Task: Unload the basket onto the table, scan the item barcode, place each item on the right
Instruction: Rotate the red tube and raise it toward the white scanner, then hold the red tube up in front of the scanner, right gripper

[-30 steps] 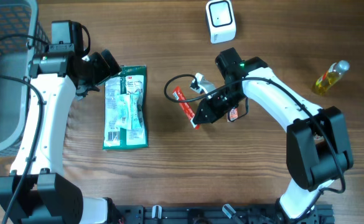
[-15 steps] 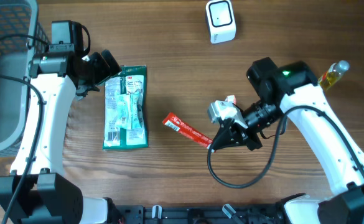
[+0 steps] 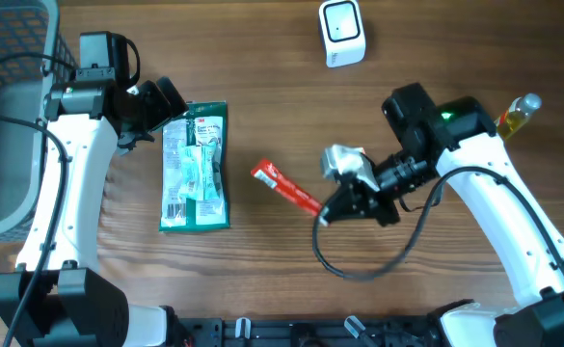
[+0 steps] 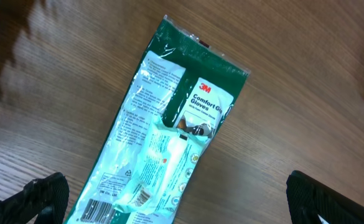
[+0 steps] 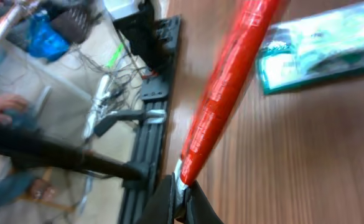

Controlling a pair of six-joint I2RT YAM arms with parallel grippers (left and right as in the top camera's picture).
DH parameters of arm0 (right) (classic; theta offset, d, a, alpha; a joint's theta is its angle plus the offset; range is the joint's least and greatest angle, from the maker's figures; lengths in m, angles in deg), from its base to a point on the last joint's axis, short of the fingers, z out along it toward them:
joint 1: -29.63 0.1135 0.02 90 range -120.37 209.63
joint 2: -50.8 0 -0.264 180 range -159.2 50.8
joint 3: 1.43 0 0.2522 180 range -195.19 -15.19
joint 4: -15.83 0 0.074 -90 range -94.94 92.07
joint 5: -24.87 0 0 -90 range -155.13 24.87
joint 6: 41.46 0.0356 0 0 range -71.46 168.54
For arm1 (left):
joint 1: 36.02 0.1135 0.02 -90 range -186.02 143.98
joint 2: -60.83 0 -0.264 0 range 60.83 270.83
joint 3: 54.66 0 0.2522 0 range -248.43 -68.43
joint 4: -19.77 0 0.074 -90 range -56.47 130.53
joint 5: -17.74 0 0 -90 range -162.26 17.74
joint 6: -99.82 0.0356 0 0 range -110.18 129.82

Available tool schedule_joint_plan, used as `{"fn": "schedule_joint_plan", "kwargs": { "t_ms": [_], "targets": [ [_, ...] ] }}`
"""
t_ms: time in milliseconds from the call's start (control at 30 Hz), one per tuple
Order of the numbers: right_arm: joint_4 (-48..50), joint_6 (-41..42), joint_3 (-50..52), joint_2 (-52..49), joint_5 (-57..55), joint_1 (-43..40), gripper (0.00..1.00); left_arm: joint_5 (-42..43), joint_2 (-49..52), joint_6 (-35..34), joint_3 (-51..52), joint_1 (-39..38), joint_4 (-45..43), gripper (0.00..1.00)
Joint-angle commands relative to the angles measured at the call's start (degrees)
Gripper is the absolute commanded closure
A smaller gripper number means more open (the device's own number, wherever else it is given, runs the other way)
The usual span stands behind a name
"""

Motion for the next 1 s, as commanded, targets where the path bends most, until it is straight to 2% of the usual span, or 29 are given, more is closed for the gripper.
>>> {"fn": "schedule_joint_plan", "kwargs": {
  "t_ms": [0, 33, 67, 133, 167, 267, 333, 400, 467, 567, 633, 733, 867, 967],
  "targets": [
    [14.0, 35.9, -0.2, 0.6, -11.0, 0.0, 0.96, 0.0, 0.0, 1.1, -0.2, 0.2, 0.0, 0.00],
    [18.3, 44.6, -0.3, 0.6, -16.0, 0.0, 0.96, 0.0, 0.0, 1.1, -0.2, 0.2, 0.0, 0.00],
    [21.7, 49.3, -0.5, 0.6, -19.2, 0.0, 0.96, 0.0, 0.0, 1.1, -0.2, 0.2, 0.0, 0.00],
    [21.3, 55.0, -4.5, 0.5, -27.6, 0.0, 0.96, 0.0, 0.0, 1.1, -0.2, 0.2, 0.0, 0.00],
    [18.7, 55.2, -8.0, 0.1, -30.8, 0.0, 0.96, 0.0, 0.0, 1.1, -0.2, 0.2, 0.0, 0.00],
    [6.4, 54.6, -26.6, -4.9, -42.1, 0.0, 0.96, 0.0, 0.0, 1.1, -0.2, 0.2, 0.0, 0.00],
    [5.4, 54.5, -29.8, -6.6, -48.3, 0.0, 0.96, 0.0, 0.0, 1.1, -0.2, 0.2, 0.0, 0.00],
    [8.5, 54.2, -29.8, -9.6, -58.1, 0.0, 0.96, 0.0, 0.0, 1.1, -0.2, 0.2, 0.0, 0.00],
    [10.1, 49.5, -29.8, -12.6, -60.9, 0.0, 0.96, 0.0, 0.0, 1.1, -0.2, 0.2, 0.0, 0.00],
    [15.4, 45.2, -29.8, -20.1, -71.1, 0.0, 0.96, 0.0, 0.0, 1.1, -0.2, 0.2, 0.0, 0.00],
    [20.4, 41.2, -29.8, -24.8, -72.6, 0.0, 0.96, 0.0, 0.0, 1.1, -0.2, 0.2, 0.0, 0.00],
    [30.3, 40.9, -29.8, -31.9, -76.1, 0.0, 0.96, 0.0, 0.0, 1.1, -0.2, 0.2, 0.0, 0.00],
    [40.5, 36.5, -29.8, -37.5, -82.9, 0.0, 0.96, 0.0, 0.0, 1.1, -0.2, 0.2, 0.0, 0.00],
    [46.1, 36.4, -29.8, -40.0, -87.8, 0.0, 0.96, 0.0, 0.0, 1.1, -0.2, 0.2, 0.0, 0.00]
  ]
}}
